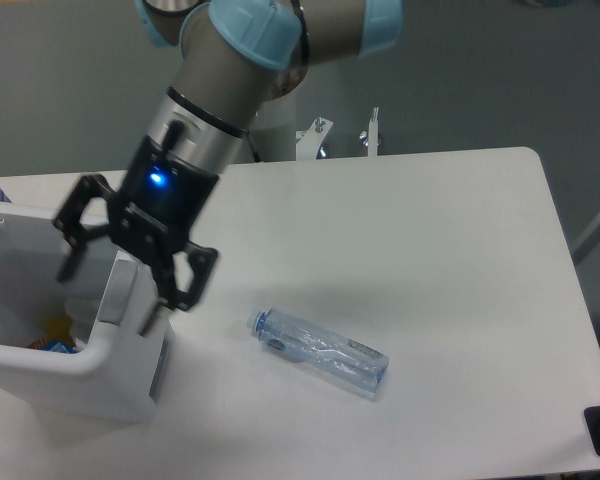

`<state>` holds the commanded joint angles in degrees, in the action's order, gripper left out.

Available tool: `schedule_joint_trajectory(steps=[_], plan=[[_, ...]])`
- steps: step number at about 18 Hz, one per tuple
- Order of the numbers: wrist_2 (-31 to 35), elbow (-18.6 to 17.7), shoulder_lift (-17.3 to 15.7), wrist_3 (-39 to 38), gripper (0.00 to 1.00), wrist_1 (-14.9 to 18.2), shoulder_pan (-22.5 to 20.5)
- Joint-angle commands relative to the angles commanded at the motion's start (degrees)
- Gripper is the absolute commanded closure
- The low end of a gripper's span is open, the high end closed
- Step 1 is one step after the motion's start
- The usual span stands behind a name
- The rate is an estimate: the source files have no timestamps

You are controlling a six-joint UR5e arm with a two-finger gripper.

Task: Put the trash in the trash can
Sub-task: 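Move the open gripper back over the clear plastic bottle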

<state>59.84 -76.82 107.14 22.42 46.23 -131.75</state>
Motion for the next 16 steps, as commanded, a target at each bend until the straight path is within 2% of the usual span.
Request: schedule_joint_trajectory(steps=[4,6,8,12,14,16], plan=[[3.2,-0.1,0.2,-1.7,0.0,6.5,-1.6],[6.7,-0.8,0.3,-2.8,0.0,9.2,-4.2],[6.9,-0.8,0.7,-4.7,0.0,11.9,-7.5],[8.5,-1.0,2.6,-9.9,0.0,15.7,-12.7],[12.0,-2.2,2.7,-15.8,0.0,16.9,-13.7],[15.1,-3.9,2.9,-18.5,0.0,17.0,-13.6]])
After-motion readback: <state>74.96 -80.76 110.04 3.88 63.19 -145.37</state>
